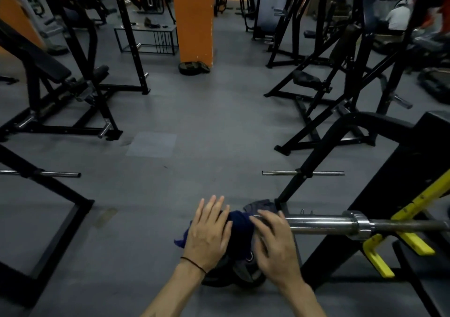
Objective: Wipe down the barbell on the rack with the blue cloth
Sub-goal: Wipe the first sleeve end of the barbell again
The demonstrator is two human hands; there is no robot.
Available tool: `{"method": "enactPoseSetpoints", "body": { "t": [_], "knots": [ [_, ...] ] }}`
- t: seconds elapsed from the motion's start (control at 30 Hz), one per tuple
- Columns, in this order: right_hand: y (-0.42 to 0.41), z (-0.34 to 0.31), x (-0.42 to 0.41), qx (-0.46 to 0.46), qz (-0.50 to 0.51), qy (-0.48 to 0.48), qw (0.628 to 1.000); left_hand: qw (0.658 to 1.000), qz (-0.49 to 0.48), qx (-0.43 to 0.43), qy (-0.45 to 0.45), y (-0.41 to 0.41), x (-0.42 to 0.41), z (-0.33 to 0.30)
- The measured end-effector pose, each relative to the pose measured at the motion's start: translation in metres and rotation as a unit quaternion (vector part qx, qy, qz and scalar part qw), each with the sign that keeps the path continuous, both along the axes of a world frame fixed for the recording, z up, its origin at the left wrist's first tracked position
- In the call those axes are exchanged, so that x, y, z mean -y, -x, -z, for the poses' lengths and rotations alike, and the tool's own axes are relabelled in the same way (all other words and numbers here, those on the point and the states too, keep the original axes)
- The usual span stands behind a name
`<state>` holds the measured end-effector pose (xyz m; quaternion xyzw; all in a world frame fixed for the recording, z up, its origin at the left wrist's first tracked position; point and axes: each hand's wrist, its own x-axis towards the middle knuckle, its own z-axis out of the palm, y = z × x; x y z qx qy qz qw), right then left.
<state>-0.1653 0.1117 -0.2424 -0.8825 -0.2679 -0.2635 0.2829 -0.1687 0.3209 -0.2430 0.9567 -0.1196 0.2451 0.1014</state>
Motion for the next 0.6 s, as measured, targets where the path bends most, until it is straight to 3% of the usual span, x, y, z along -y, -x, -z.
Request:
{"method": "enactPoseSetpoints", "body": {
  "t": [0.17,0.33,0.4,0.47,0.5,0.53,0.6],
  "knots": [
    [-0.037,0.018,0.06,-0.021,0.046,0.199,0.979,0.996,-0.041,-0.068,-0.04,-0.015,0.057,0.003],
    [-0.065,0.007,0.065,0.026,-0.016,0.206,0.978,0.998,0.001,-0.046,-0.048,-0.006,0.031,0.017],
    [-0.078,-0.024,0.064,-0.109,-0.037,0.256,0.96,0.999,-0.033,-0.024,-0.018,-0.006,0.008,0.019],
    [-0.091,-0.052,0.06,-0.312,-0.048,0.291,0.903,0.997,-0.073,-0.015,0.001,-0.008,0.003,0.016],
    [-0.095,-0.057,0.058,-0.362,-0.06,0.295,0.882,0.996,-0.093,-0.011,0.003,-0.011,0.01,0.013],
    [-0.097,-0.057,0.057,-0.372,-0.066,0.292,0.878,0.994,-0.106,-0.008,0.001,-0.015,0.024,0.011],
    [-0.093,-0.049,0.058,-0.324,-0.045,0.27,0.906,0.996,-0.086,-0.014,0.001,-0.019,0.064,0.01]
  ]
}}
